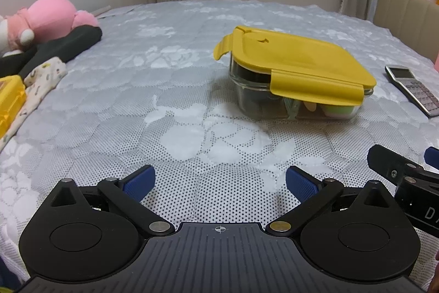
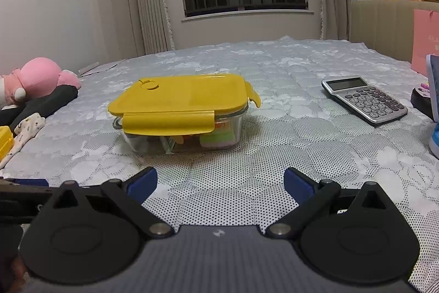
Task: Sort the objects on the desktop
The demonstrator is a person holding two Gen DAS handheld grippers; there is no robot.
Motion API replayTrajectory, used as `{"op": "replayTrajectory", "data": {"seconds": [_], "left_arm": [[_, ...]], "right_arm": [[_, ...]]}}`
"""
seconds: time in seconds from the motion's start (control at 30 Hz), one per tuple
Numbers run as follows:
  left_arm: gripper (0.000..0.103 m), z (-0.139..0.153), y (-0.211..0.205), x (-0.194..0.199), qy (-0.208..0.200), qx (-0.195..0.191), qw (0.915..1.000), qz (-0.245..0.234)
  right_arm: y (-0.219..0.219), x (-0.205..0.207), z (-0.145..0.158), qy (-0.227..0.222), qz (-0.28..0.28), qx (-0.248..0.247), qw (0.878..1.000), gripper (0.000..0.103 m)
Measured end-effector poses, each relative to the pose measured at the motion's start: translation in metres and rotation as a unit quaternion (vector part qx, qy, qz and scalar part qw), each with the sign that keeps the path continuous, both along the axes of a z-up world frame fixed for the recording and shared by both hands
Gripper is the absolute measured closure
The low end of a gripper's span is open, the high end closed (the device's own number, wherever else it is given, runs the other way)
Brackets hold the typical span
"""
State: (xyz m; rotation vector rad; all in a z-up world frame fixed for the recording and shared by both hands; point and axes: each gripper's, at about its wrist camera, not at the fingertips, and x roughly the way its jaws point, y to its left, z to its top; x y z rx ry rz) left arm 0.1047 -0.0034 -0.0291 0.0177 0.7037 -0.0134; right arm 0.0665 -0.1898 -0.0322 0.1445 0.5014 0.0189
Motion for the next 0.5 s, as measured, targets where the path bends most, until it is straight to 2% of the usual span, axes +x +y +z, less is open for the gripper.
{"op": "replayTrajectory", "data": {"seconds": [0.5], "left_arm": [[0.000, -0.0044, -0.0005, 0.0086, 0.006, -0.002, 1.0000, -0.003]], "right_arm": [[0.0007, 0.0061, -0.0066, 0.010, -0.001, -0.003, 1.000, 0.003]]}}
